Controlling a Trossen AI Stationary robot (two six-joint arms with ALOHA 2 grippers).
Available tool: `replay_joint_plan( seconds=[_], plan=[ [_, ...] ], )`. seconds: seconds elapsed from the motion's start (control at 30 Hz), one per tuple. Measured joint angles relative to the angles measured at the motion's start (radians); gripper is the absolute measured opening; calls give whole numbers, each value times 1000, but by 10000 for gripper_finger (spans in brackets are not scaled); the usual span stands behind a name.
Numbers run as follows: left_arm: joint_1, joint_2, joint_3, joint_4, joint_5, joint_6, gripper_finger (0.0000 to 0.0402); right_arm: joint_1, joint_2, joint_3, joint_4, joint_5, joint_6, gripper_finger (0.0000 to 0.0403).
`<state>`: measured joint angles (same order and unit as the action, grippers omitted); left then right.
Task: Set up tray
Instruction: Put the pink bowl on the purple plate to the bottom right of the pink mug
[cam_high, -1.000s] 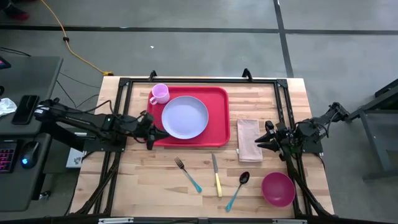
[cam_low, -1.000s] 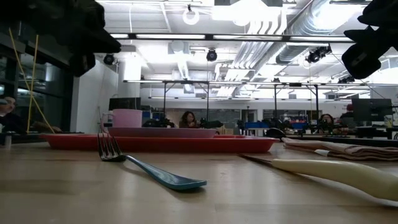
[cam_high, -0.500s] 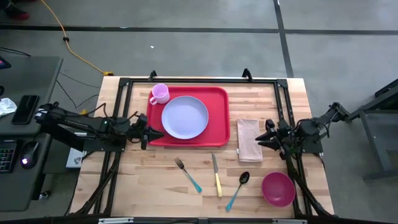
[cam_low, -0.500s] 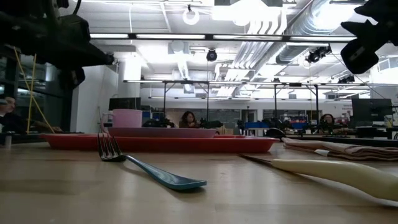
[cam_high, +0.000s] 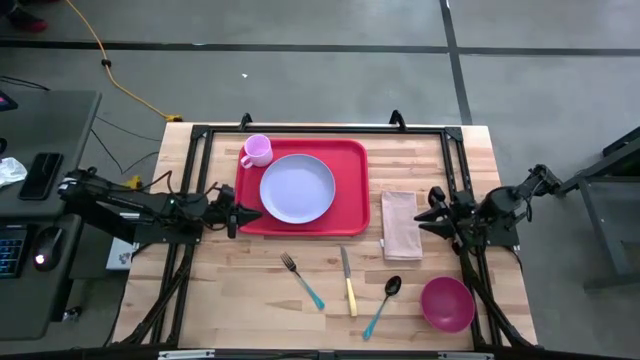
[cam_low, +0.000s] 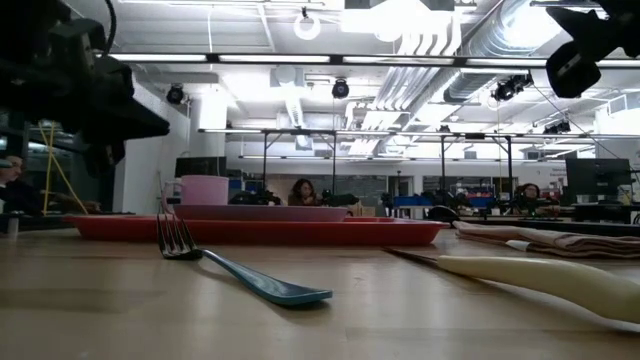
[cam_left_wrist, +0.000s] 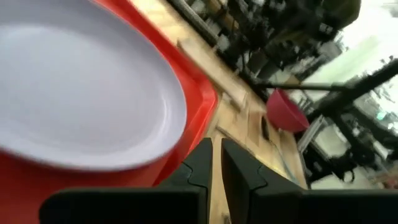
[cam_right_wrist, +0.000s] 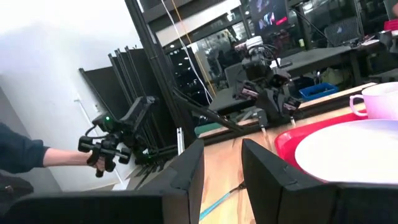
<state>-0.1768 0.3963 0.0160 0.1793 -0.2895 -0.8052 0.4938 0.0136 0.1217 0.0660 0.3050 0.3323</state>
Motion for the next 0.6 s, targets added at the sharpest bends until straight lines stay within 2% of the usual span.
replay_joint_plan(
  seconds=[0.17, 0.4, 0.6],
  plan=[
    [0, -4, -1, -28, -32, -12, 65, 0, 22, 84, -108, -21, -1, 87],
    [0, -5, -2, -27, -32, -11, 65, 0, 126, 292, -459, -78, 9, 87],
    [0, -4, -3, -50, -31, -11, 65, 0, 245, 423, -694, -212, 105, 87]
  ],
)
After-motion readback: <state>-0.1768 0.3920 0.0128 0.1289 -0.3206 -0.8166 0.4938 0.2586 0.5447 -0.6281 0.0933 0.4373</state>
